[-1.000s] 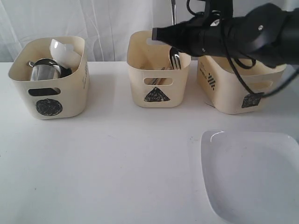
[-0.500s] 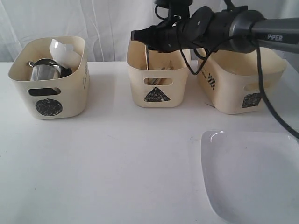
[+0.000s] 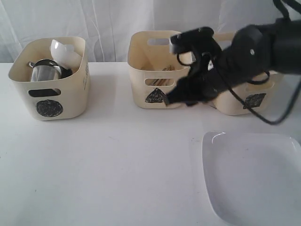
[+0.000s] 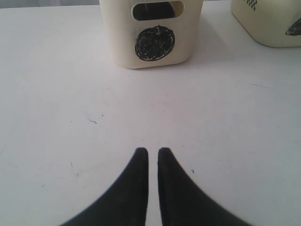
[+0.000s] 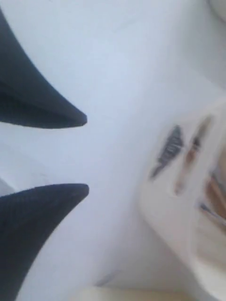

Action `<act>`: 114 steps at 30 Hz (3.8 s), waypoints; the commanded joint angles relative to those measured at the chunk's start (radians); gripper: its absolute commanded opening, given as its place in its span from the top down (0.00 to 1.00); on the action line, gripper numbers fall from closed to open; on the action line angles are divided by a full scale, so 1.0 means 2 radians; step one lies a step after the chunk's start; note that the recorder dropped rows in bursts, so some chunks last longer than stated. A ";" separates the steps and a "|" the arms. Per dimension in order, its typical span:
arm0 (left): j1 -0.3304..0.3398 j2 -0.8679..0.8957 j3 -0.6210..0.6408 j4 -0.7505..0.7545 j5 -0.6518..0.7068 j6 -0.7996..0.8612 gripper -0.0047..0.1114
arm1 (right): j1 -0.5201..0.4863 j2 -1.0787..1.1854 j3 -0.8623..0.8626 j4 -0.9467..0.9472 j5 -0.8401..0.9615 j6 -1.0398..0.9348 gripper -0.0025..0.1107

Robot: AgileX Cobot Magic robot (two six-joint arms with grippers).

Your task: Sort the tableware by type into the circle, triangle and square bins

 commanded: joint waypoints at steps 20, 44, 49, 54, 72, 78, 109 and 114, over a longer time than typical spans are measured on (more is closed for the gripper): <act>0.000 -0.002 0.002 -0.002 -0.002 -0.001 0.83 | 0.244 -0.106 0.185 -0.220 0.206 0.203 0.50; 0.000 -0.002 0.002 -0.002 -0.002 -0.001 0.83 | 0.243 -0.020 0.235 -0.300 0.137 0.296 0.65; 0.000 -0.002 0.002 -0.002 -0.002 -0.001 0.83 | 0.243 -0.015 0.235 -0.300 0.134 0.297 0.87; 0.000 -0.002 0.002 -0.002 -0.002 -0.001 0.83 | 0.243 -0.031 0.235 -0.294 0.136 0.305 0.98; 0.000 -0.002 0.002 -0.002 -0.002 -0.001 0.83 | 0.279 -0.278 0.234 -0.265 0.254 0.305 0.98; 0.000 -0.002 0.002 -0.002 -0.002 -0.001 0.83 | 0.279 -0.362 0.224 -0.240 0.250 0.305 0.98; 0.000 -0.002 0.002 -0.002 -0.002 -0.001 0.83 | 0.279 -0.433 0.022 -0.290 0.281 0.260 0.98; 0.000 -0.002 0.002 -0.002 -0.002 -0.001 0.83 | 0.279 -0.413 -0.017 -0.327 0.282 0.231 0.98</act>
